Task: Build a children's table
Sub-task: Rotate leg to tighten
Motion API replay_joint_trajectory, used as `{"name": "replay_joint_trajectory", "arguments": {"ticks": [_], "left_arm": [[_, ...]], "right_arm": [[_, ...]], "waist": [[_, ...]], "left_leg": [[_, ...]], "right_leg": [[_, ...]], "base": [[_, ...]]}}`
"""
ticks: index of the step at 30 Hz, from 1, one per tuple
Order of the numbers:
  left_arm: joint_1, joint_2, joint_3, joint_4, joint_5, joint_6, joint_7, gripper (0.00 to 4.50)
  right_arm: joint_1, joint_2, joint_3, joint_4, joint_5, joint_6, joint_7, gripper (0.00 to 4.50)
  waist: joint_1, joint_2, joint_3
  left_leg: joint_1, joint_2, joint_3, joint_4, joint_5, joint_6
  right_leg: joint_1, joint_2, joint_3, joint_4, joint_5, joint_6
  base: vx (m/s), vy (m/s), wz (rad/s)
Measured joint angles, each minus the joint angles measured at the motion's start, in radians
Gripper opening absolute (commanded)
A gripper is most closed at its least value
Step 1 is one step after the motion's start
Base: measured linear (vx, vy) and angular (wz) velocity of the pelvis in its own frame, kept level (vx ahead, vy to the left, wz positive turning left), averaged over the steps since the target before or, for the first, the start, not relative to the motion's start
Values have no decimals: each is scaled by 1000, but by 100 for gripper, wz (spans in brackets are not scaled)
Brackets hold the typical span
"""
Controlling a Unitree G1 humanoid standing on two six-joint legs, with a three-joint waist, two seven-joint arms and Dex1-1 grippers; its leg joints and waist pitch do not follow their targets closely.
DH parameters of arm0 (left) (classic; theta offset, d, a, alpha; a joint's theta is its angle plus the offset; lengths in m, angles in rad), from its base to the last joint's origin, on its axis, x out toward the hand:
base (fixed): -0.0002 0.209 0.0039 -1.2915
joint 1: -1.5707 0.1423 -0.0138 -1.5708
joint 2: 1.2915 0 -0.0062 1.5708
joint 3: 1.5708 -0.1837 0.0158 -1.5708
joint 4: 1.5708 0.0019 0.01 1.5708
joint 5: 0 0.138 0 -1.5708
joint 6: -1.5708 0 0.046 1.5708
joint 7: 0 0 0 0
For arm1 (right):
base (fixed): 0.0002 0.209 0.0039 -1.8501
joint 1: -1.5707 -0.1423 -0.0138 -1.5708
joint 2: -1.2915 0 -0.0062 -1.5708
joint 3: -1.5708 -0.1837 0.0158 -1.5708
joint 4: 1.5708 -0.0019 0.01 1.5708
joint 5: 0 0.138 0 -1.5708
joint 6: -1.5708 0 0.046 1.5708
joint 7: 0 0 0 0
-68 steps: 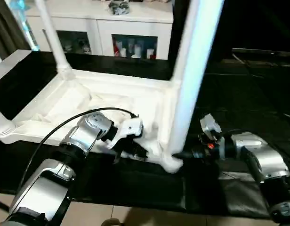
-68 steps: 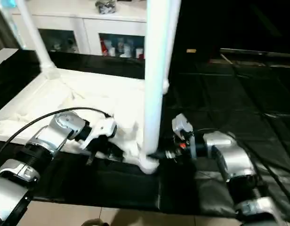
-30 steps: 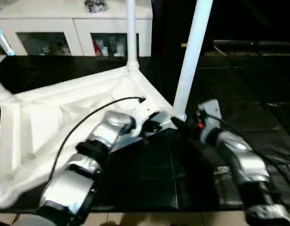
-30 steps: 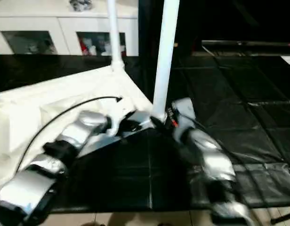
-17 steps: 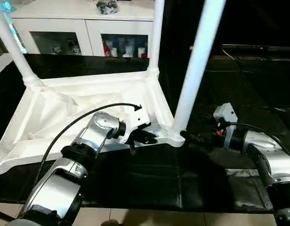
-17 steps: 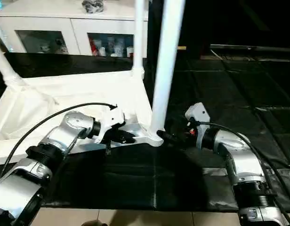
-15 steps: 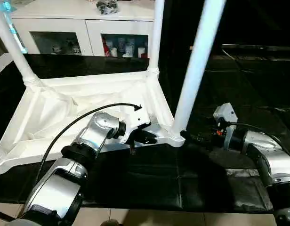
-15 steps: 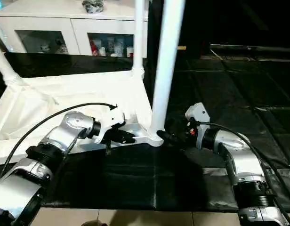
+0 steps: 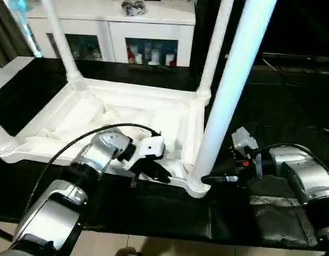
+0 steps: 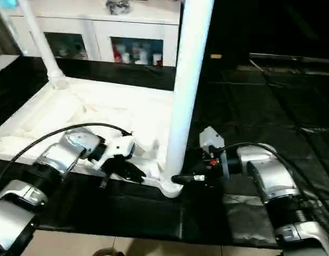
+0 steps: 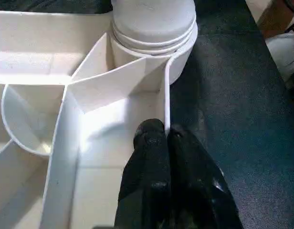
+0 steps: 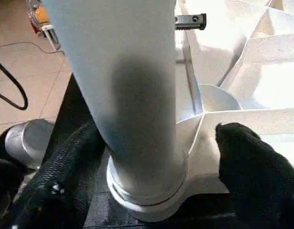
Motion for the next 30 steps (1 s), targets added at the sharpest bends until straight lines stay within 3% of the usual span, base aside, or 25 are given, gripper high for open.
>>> {"name": "replay_joint_trajectory", "arguments": {"ticks": [5,6,11,23,28,30], "left_arm": [[0,2,0,0,-1,0,-5,0],[0,3,0,0,-2,0,-6,0],[0,4,0,0,-2,0,-9,0],[0,-4,3,0,-4,16,-12,0],[-3,-39,34,15,-3,87,85,0],[-7,-61,55,26,0,124,168,0]], "right_arm": [[-6,0,7,13,4,3,33,326],[-7,0,11,20,5,5,44,301],[-8,9,24,31,13,24,62,259],[-4,13,16,31,25,44,58,204],[44,40,-53,1,35,70,-43,201],[56,66,-89,-2,34,81,-141,201]], "waist": [[-2,0,0],[-1,0,0],[-1,0,0],[0,0,0],[3,0,0],[-6,0,0]], "left_leg": [[0,0,-1,0,0,0],[0,0,-1,0,0,0],[-1,0,-1,0,0,0],[0,0,-1,0,0,0],[1,0,-1,0,0,0],[1,0,-1,0,0,0]], "right_leg": [[0,0,-1,1,-1,1],[0,0,-1,1,-1,1],[0,0,-1,1,-1,2],[0,0,-1,1,-1,2],[2,0,-1,1,-4,7],[2,0,-1,1,-4,7]], "base": [[0,0,0],[0,0,0],[0,0,0],[0,0,0],[0,0,0],[0,0,0]]}}
